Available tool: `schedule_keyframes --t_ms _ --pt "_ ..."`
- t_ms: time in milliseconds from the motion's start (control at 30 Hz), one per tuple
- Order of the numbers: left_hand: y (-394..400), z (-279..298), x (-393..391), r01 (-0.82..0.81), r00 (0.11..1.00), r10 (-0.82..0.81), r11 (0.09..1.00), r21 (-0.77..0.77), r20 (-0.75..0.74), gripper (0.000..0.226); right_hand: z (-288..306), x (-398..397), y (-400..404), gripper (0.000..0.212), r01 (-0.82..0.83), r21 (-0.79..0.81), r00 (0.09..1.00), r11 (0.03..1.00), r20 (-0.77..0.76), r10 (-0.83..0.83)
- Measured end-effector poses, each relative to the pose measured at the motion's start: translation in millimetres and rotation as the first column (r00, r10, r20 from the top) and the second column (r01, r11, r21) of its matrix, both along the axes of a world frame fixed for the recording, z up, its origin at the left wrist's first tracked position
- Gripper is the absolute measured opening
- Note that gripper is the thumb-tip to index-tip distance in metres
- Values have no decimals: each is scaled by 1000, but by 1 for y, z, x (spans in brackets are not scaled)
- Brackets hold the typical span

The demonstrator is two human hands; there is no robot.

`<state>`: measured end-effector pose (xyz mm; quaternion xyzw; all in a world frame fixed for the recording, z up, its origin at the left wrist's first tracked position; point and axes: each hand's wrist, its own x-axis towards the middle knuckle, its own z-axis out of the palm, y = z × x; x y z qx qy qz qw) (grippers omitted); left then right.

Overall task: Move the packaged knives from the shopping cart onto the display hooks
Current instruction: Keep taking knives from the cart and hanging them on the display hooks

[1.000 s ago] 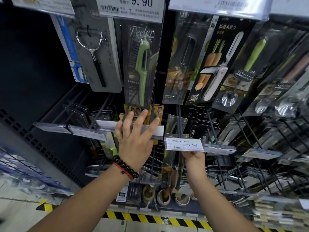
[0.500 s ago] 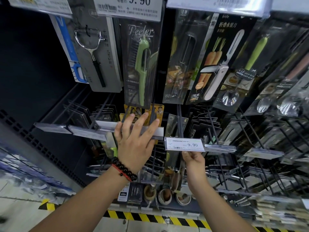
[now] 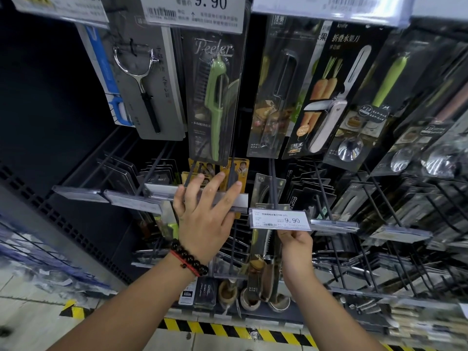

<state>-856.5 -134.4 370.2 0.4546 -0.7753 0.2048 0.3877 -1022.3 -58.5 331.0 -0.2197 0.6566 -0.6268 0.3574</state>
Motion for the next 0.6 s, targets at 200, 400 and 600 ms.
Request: schedule_keyframes --t_ms 200,400,600 --pt "0 -1 0 -2 1000 2 1000 3 3 54 -5 -4 -14 25 3 13 1000 1000 -3 -3" --pt "1 0 0 0 1000 0 1000 -1 1 54 3 -10 -49 28 19 -8 951 1000 308 -16" --pt "5 3 1 -6 1000 5 999 49 23 56 1 -14 -58 20 -124 -49 990 991 55 126"
